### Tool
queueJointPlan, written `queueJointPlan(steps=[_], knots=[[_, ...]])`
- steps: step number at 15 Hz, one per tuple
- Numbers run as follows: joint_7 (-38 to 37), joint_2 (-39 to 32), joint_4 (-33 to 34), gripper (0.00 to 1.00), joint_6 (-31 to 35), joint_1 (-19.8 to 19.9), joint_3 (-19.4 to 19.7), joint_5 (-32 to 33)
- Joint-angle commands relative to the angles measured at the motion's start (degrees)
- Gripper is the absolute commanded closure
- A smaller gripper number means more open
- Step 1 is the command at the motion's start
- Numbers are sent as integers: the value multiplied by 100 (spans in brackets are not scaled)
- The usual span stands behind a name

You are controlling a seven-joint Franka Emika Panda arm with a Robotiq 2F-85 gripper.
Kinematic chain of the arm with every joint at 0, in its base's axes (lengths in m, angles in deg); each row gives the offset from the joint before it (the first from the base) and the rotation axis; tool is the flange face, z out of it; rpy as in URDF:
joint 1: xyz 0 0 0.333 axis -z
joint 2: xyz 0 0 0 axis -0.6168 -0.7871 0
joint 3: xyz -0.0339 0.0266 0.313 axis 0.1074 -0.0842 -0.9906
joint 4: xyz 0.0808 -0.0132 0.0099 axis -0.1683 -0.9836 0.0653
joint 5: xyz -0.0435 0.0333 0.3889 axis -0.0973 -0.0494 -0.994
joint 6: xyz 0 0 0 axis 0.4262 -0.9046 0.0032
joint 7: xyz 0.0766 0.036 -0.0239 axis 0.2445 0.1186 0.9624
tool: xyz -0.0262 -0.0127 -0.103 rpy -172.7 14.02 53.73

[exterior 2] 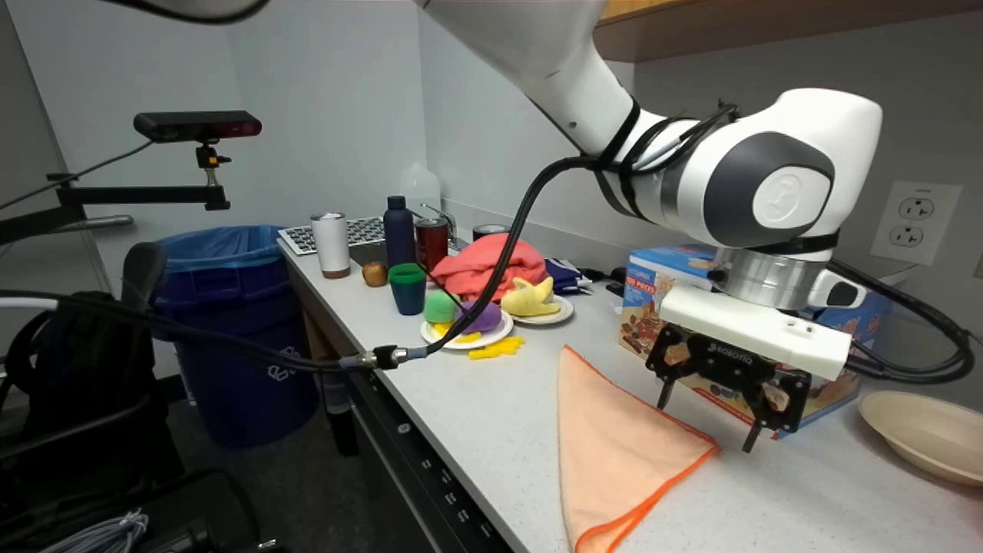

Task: Unfold the peach towel on the countertop.

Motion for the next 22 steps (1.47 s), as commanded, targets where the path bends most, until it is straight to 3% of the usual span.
queueJointPlan(steps=[1,4,5,8,13,19,20,21,22], knots=[[176,-437,546,4,-204,97,-60,-137],[152,-661,793,18,-277,103,-84,-109],[150,-720,859,29,-286,107,-92,-103],[137,-809,992,41,-345,127,-96,-104],[136,-859,1120,45,-471,175,-92,-116],[100,-944,1199,41,-507,174,-78,-77],[97,-953,1202,47,-506,170,-74,-68],[78,-958,1201,65,-500,160,-59,-46],[82,-961,1206,70,-510,169,-64,-60]])
